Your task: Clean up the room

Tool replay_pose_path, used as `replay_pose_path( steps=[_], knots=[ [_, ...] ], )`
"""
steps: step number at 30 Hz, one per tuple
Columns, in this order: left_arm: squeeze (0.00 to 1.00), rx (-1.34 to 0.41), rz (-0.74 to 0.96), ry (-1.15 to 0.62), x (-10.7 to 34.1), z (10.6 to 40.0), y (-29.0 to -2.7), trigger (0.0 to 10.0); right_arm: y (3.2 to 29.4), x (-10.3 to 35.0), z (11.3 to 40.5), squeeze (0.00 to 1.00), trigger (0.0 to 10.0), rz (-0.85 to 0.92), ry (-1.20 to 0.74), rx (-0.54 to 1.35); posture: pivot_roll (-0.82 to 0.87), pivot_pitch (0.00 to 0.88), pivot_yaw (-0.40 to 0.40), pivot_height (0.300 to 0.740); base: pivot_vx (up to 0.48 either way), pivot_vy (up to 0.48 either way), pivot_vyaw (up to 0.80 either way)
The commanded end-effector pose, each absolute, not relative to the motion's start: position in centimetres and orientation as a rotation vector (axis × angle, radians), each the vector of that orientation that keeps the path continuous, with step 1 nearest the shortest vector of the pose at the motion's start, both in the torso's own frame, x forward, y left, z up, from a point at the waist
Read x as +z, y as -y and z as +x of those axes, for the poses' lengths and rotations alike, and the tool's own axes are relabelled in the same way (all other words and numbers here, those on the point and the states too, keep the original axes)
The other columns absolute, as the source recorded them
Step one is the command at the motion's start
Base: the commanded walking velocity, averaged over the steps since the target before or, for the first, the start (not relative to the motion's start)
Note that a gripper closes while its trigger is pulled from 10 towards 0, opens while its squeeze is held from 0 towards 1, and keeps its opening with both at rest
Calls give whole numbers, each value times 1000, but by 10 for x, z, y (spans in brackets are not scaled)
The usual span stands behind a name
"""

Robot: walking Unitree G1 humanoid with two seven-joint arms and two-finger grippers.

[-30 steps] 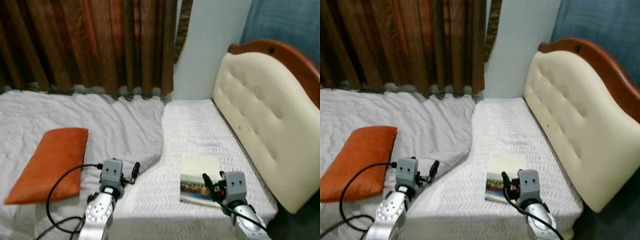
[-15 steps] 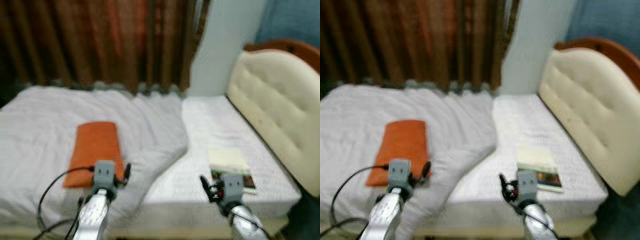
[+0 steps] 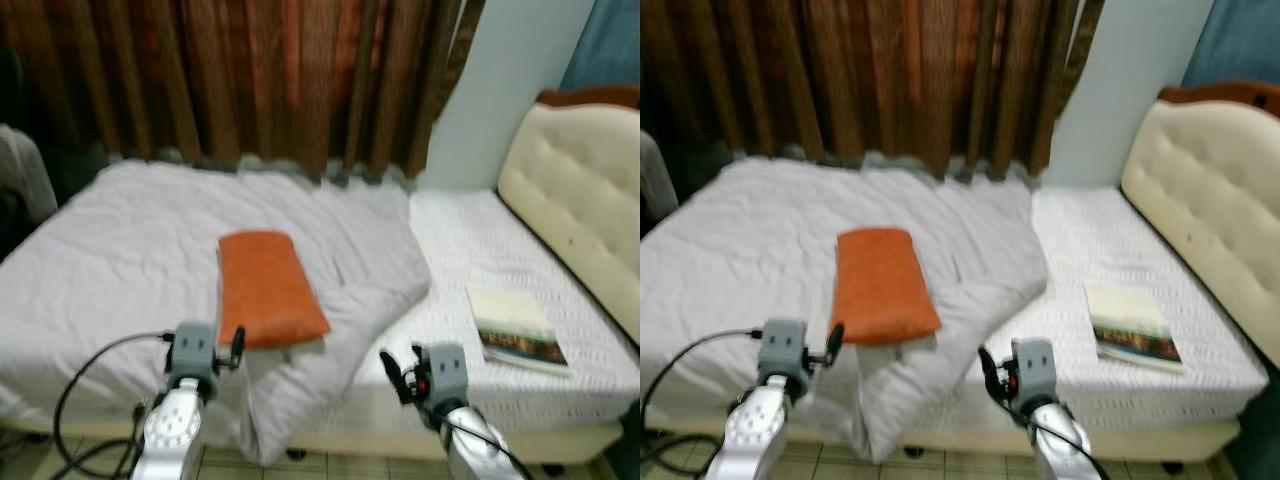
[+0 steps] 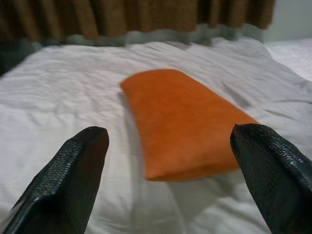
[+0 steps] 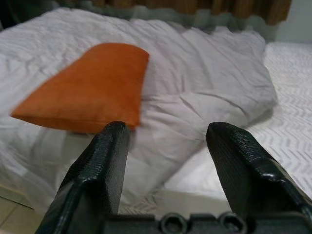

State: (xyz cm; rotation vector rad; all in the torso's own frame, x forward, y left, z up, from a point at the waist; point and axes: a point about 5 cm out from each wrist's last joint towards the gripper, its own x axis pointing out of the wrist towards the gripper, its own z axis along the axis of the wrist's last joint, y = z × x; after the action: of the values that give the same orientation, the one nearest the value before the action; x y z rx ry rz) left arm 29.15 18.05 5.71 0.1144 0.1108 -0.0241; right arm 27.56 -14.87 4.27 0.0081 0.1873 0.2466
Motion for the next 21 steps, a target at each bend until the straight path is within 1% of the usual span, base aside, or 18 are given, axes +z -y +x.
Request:
replay_pose_path(
  steps=[1,16,19,21],
  knots=[
    [0,-43,110,-103,60,294,-172,10000,155,45,279,0,10000,-5,-176,241,-2,0,-62,740,364,315,0],
    [0,-63,121,-105,60,294,-169,10000,152,44,278,0,10000,2,-181,267,-1,0,-66,740,369,306,0],
    [0,-69,128,-105,61,295,-169,10000,152,44,278,0,10000,1,-179,266,-1,0,-66,740,451,0,0],
    [0,-69,126,-107,61,296,-170,10000,151,43,278,0,10000,-1,-189,267,-4,0,-65,740,454,0,-763]
  ],
)
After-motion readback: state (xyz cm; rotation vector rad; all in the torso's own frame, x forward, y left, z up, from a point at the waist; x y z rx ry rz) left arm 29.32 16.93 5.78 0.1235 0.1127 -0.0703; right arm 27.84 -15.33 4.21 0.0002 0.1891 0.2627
